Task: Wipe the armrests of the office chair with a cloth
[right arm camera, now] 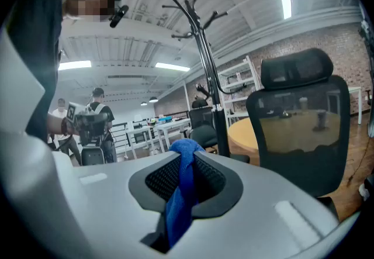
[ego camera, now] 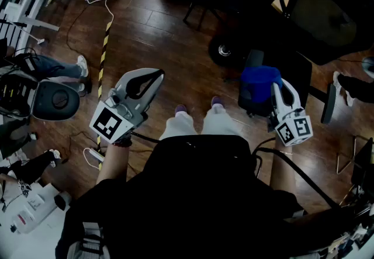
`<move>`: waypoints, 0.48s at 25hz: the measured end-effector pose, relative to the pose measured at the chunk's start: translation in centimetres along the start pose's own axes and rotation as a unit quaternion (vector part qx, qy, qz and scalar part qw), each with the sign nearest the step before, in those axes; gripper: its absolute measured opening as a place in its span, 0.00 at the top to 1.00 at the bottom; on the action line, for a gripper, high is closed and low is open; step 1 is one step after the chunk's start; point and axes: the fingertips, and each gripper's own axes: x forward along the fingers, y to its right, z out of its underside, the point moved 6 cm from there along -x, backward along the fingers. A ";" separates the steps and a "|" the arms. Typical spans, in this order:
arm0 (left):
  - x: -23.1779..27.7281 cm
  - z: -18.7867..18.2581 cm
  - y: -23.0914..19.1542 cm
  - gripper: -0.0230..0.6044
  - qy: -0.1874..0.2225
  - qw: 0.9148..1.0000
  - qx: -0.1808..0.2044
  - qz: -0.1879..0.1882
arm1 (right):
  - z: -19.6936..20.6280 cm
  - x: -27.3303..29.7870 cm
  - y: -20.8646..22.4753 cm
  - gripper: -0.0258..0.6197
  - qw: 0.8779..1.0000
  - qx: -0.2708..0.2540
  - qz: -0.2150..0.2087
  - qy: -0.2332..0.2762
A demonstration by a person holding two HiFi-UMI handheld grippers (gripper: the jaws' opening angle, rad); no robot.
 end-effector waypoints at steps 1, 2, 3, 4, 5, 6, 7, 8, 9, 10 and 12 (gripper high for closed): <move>1.8 -0.7 0.3 0.95 0.003 1.000 0.016 0.011 | 1.6 1.2 2.1 0.89 1.000 0.001 0.003 -0.017; 3.5 -1.4 0.7 0.95 0.005 0.999 0.031 0.019 | 3.0 2.3 4.2 0.89 0.999 0.000 0.005 -0.034; 5.2 -1.8 1.0 0.95 0.004 0.999 0.043 0.023 | 4.1 3.2 6.5 0.89 0.999 -0.003 0.009 -0.048; 6.8 -2.0 1.4 0.95 0.002 0.998 0.051 0.023 | 4.7 3.8 8.9 0.89 0.998 -0.012 0.014 -0.059; 8.3 -2.0 1.6 0.95 -0.002 0.998 0.053 0.022 | 5.1 4.2 11.1 0.89 0.997 -0.025 0.019 -0.068; 9.4 -1.9 1.7 0.95 -0.007 0.999 0.049 0.021 | 5.2 4.4 12.8 0.89 0.996 -0.039 0.023 -0.076; 10.1 -1.6 1.7 0.95 -0.014 0.999 0.040 0.019 | 5.5 4.5 14.0 0.89 0.995 -0.051 0.022 -0.087; 10.5 -1.0 1.5 0.95 -0.022 0.999 0.027 0.016 | 5.8 4.6 14.5 0.89 0.993 -0.058 0.017 -0.100; 10.7 -0.1 1.3 0.95 -0.029 0.999 0.011 0.013 | 6.5 5.0 14.6 0.89 0.992 -0.059 0.010 -0.113; 10.7 1.1 1.1 0.95 -0.034 0.999 -0.007 0.012 | 7.2 5.3 14.3 0.89 0.990 -0.056 0.001 -0.126; 11.5 4.1 1.9 0.95 -0.029 0.998 -0.052 0.026 | 8.9 5.8 13.2 0.89 0.987 -0.054 -0.015 -0.151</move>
